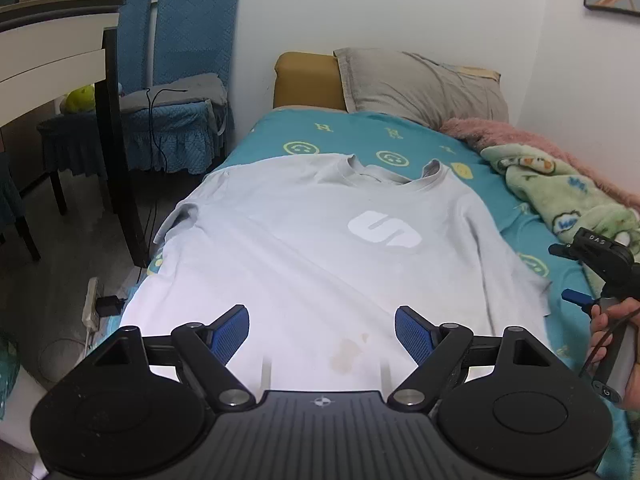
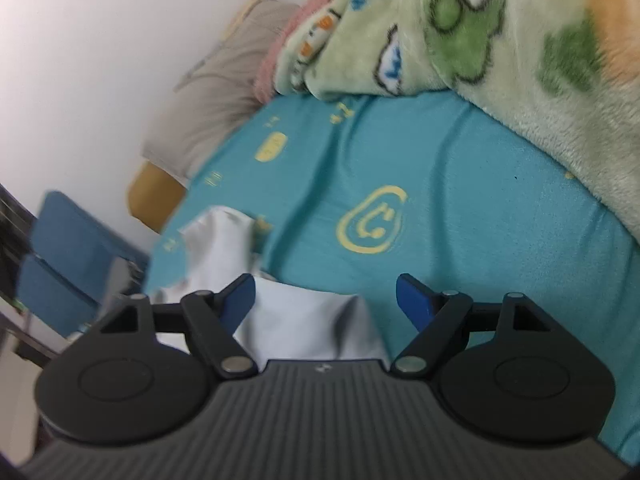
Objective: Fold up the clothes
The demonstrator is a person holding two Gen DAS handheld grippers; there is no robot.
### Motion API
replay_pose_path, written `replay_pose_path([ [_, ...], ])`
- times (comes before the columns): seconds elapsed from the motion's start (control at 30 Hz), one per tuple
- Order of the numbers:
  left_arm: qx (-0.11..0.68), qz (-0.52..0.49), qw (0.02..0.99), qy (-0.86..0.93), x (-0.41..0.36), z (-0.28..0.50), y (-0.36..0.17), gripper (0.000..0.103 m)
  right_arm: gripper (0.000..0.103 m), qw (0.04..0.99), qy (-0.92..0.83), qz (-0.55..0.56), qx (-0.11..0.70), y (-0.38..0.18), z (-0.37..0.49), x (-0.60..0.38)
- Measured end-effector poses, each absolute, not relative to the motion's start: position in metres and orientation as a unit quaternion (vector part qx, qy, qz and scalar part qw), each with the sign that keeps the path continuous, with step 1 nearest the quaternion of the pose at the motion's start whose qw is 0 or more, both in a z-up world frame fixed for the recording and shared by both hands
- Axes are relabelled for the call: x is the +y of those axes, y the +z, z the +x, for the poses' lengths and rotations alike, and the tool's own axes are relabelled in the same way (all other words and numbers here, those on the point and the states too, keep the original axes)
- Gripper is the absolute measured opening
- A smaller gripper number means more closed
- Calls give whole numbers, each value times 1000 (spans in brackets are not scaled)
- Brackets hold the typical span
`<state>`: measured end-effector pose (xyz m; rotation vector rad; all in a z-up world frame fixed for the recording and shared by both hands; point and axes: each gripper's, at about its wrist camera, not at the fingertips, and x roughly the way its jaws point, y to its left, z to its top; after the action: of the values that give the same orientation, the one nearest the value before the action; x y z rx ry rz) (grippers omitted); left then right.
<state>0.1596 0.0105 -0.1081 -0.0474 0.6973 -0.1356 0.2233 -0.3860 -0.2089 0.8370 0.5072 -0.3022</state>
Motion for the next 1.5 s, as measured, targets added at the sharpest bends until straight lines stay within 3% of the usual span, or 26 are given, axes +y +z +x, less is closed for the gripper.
replay_pose_path([
  [0.17, 355, -38, 932, -70, 15, 173, -118, 82, 80, 885, -154, 350, 267, -227, 240, -374],
  [0.2, 357, -42, 930, -70, 16, 175, -120, 82, 74, 889, -149, 338, 269, -228, 244, -369],
  [0.3, 357, -71, 929, -71, 24, 178, -117, 82, 25, 912, -118, 281, 274, -213, 254, -345],
  [0.33, 354, -81, 929, -72, 27, 178, -115, 82, 16, 923, -110, 252, 268, -206, 255, -332],
  [0.53, 335, -119, 933, -60, 43, 181, -102, 82, 8, 969, -24, 74, 235, -166, 260, -240],
  [0.73, 325, -111, 938, -46, 50, 183, -99, 82, 8, 959, 110, -57, 255, -170, 261, -153],
  [0.9, 335, -119, 934, -39, 55, 185, -107, 82, 11, 962, 112, -38, 245, -169, 257, -154],
  [0.97, 341, -124, 931, -38, 56, 186, -111, 82, 37, 965, 96, 32, 240, -160, 255, -174],
  [1.0, 344, -126, 929, -40, 56, 186, -112, 82, 67, 966, 86, 74, 231, -156, 251, -186],
  [1.03, 347, -127, 928, -43, 55, 186, -113, 82, 88, 966, 77, 118, 217, -153, 247, -200],
  [1.1, 351, -127, 926, -50, 53, 186, -115, 82, 87, 961, 57, 192, 192, -148, 238, -226],
  [1.33, 352, -122, 926, -63, 47, 183, -116, 82, 87, 919, -79, 319, 217, -174, 229, -302],
  [1.5, 356, -126, 924, -64, 50, 185, -119, 82, 70, 905, -95, 315, 269, -211, 244, -304],
])
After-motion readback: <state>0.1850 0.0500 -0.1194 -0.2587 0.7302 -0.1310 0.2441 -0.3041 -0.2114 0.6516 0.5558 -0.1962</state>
